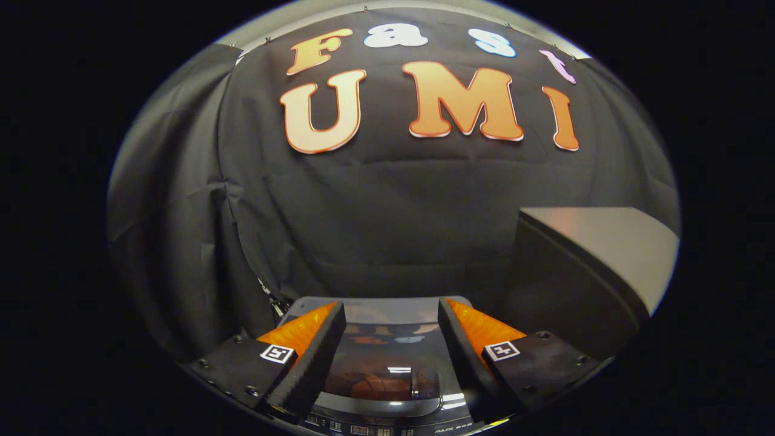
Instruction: Put the clothes into the washing machine and then close the washing machine lid.
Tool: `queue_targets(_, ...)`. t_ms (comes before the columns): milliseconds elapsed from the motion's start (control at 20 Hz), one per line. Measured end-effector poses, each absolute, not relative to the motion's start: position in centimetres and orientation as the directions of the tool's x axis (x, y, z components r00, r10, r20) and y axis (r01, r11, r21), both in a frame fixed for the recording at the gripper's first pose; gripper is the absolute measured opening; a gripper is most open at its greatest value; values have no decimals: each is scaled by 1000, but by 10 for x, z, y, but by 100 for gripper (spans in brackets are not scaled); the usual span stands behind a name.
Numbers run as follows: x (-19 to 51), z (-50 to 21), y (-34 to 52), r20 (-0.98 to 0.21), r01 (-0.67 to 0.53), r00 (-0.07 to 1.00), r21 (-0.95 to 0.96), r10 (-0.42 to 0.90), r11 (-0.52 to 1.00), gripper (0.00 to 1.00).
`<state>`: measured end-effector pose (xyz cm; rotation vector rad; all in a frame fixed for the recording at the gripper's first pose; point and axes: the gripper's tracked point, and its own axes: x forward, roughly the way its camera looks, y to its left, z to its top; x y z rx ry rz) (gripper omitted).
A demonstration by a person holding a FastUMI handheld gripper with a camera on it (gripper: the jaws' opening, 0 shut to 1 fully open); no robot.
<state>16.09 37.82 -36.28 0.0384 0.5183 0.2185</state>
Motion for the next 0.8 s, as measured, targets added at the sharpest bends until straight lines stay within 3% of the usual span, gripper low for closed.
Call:
queue_targets(450,157,-220,359,-311,-288,900,105,307,952,98)
queue_targets(800,127,-123,288,-224,-293,923,118,313,949,98)
